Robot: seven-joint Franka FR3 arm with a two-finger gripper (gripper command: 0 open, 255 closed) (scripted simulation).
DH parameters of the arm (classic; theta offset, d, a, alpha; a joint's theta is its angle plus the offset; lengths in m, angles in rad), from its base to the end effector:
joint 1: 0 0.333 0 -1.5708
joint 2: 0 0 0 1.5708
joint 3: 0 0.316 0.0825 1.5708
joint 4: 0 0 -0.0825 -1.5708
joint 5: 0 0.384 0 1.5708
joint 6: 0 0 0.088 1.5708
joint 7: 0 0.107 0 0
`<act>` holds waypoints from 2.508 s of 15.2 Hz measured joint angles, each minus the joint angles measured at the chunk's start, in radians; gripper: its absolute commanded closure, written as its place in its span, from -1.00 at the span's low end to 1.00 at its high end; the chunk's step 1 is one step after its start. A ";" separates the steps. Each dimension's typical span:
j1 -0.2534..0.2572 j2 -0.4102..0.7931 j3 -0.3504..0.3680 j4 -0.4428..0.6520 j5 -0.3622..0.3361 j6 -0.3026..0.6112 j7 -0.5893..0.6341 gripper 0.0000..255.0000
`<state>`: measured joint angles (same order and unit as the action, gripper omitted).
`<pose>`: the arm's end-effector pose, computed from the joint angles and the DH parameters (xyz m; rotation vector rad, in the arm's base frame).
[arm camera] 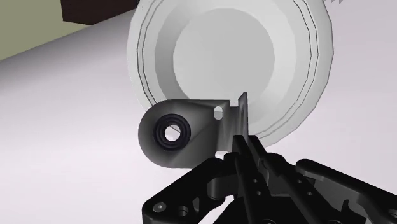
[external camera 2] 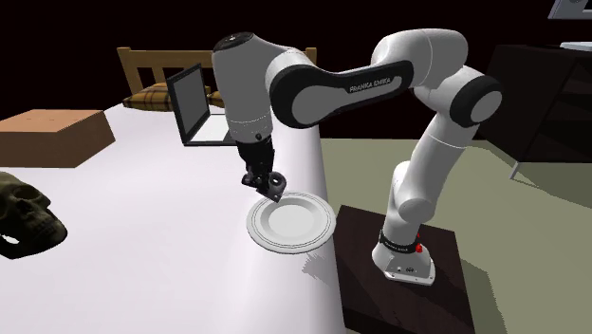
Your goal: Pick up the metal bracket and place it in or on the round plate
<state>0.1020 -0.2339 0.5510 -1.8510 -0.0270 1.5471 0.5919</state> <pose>0.3706 0.3124 0.5936 2.9598 0.0641 0.0020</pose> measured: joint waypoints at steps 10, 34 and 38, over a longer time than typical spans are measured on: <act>0.042 -0.146 0.002 -0.207 0.077 0.076 0.014 1.00; 0.070 -0.183 0.013 -0.294 0.129 0.081 0.048 -1.00; 0.073 -0.190 0.014 -0.349 0.135 0.127 0.045 -1.00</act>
<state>0.1748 -0.4236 0.5654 -2.2004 0.1080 1.6745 0.6369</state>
